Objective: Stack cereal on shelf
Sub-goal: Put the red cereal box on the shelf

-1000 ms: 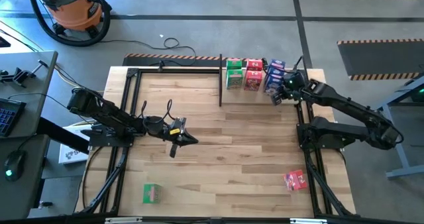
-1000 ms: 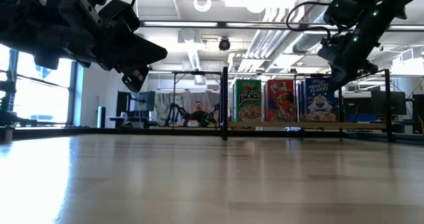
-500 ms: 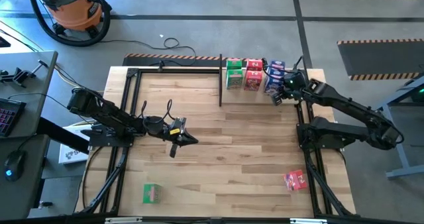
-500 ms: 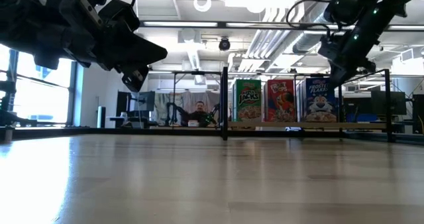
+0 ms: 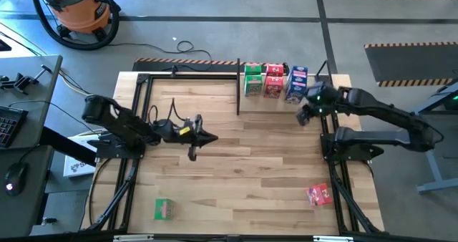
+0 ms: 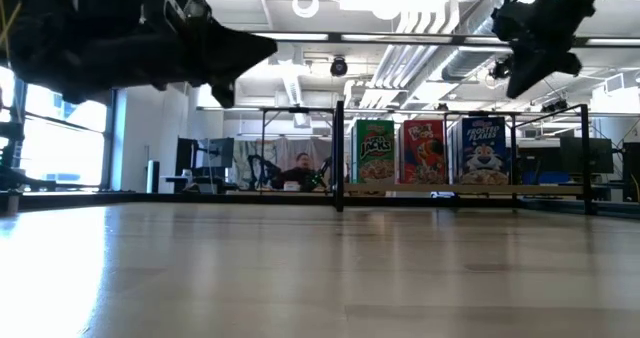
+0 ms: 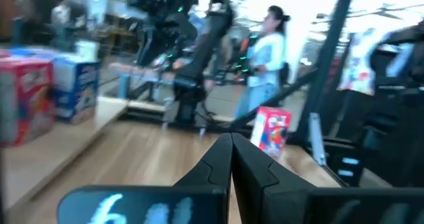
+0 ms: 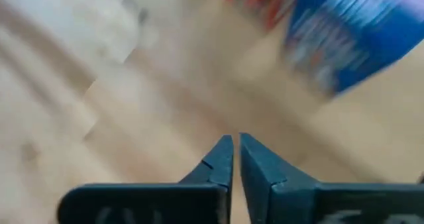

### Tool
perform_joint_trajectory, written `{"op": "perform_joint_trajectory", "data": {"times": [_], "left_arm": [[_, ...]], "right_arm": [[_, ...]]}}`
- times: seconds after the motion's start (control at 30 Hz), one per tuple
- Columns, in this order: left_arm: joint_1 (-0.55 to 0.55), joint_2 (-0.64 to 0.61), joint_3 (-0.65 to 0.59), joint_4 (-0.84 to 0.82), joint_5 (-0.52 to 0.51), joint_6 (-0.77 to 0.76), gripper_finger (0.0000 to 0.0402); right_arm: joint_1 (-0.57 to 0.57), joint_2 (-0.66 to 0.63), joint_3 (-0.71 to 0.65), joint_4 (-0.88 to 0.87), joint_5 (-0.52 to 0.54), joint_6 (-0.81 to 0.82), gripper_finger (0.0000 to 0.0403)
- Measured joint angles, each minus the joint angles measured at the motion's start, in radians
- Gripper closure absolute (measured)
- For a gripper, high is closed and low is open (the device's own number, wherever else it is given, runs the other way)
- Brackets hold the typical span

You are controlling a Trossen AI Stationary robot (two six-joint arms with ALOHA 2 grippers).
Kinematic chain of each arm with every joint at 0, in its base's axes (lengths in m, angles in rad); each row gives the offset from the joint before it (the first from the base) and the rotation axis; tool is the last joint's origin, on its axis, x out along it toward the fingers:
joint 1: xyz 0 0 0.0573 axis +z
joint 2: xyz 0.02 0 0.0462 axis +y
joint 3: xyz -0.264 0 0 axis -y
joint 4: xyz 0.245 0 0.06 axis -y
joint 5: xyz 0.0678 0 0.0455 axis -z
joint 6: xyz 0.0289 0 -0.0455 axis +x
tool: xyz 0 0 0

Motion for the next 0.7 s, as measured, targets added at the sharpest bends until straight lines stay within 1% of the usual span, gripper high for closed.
{"op": "perform_joint_trajectory", "data": {"times": [0.07, 0.17, 0.27, 0.4, 0.53, 0.63, 0.7], "left_arm": [[0.033, 0.043, 0.014, 0.042, 0.068, 0.009, 0.0402], [0.080, 0.111, 0.049, 0.074, 0.120, 0.009, 0.0401], [0.114, 0.164, 0.084, 0.094, 0.173, 0.009, 0.0402], [0.148, 0.202, 0.113, 0.116, 0.264, 0.009, 0.0402], [0.160, 0.217, 0.118, 0.107, 0.293, -0.001, 0.0401], [0.160, 0.216, 0.118, 0.102, 0.303, -0.007, 0.0402], [0.158, 0.216, 0.118, 0.100, 0.307, -0.007, 0.0401]], "right_arm": [[0.087, 0.000, -0.001, -0.044, -0.027, 0.125, 0.0374], [0.239, 0.002, -0.006, -0.106, -0.072, 0.327, 0.0335], [0.401, 0.001, -0.006, -0.105, -0.100, 0.517, 0.0288], [0.625, 0.019, -0.006, -0.105, -0.111, 0.801, 0.0222], [0.835, 0.072, -0.006, -0.081, -0.154, 1.063, 0.0168], [0.965, 0.118, -0.002, -0.077, -0.199, 1.230, 0.0146], [1.035, 0.153, 0.025, -0.117, -0.223, 1.329, 0.0140]]}}
